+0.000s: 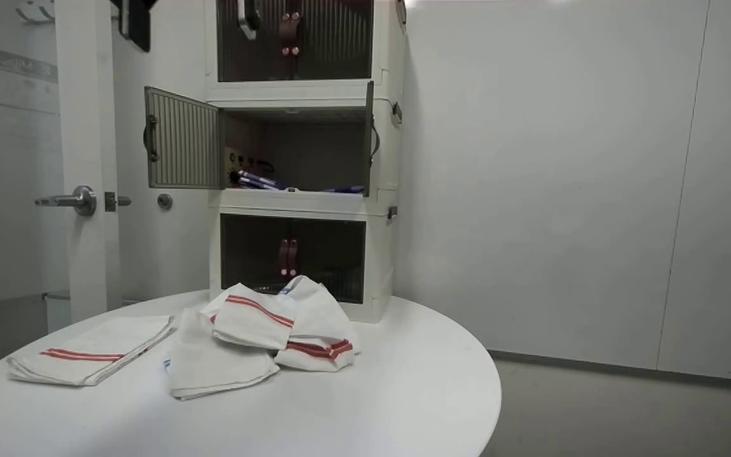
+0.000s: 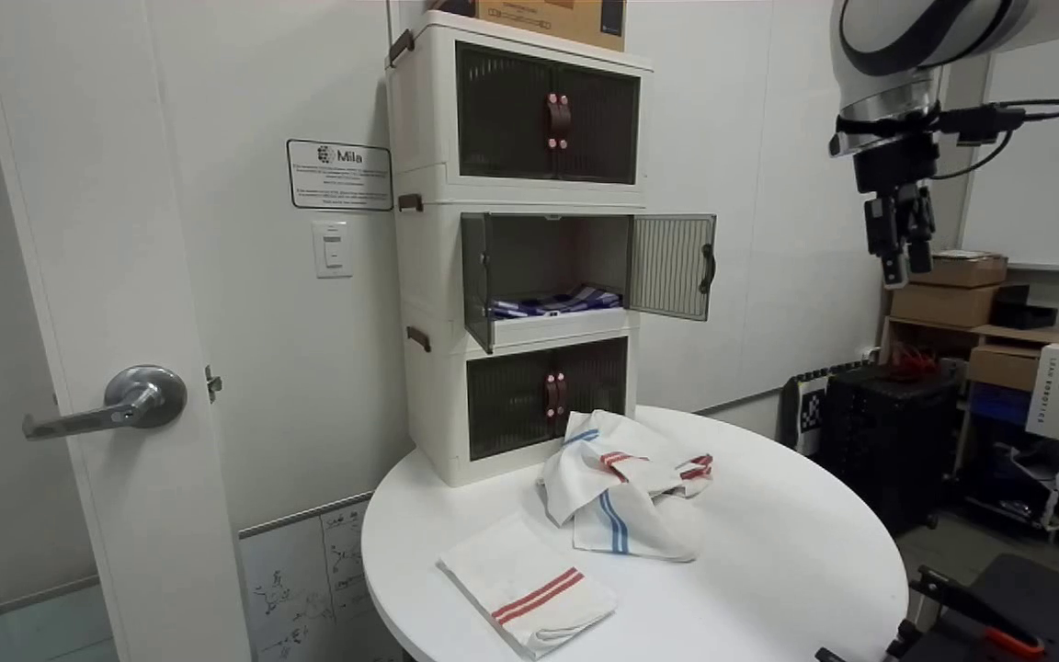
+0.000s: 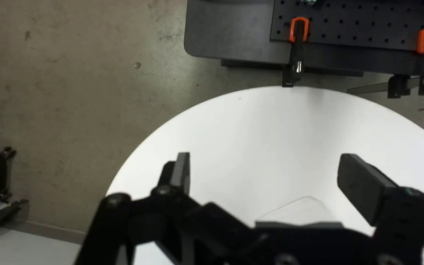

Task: Put the towel in the middle drawer

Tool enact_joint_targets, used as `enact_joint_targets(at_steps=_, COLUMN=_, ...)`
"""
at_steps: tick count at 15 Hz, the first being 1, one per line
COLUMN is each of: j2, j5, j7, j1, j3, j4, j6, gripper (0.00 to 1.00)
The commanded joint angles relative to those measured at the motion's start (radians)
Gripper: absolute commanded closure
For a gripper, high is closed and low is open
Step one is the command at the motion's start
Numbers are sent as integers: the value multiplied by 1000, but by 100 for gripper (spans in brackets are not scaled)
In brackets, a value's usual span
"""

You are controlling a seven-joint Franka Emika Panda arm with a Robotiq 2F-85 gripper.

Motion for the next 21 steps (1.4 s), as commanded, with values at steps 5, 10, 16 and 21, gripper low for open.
enact_joint_targets(at_steps=5, j2=219, j5=138, j7=-27, j1=155, j3=67, j4=85, j6=152, gripper=0)
enact_joint_targets(at_steps=10, j2=444, j5=330, j7=235, j1=221, j3=209, j4=260, j6=204, gripper=0)
enact_joint_targets(at_steps=16, j2=686, j5=313, j7=461, j1=248, j3=300, j4=445, j6=288, gripper=0)
enact_joint_targets(at_steps=21, j2=826, j5=324, j7=495, j1=271, j3=311, j4=531, j6=346, gripper=0)
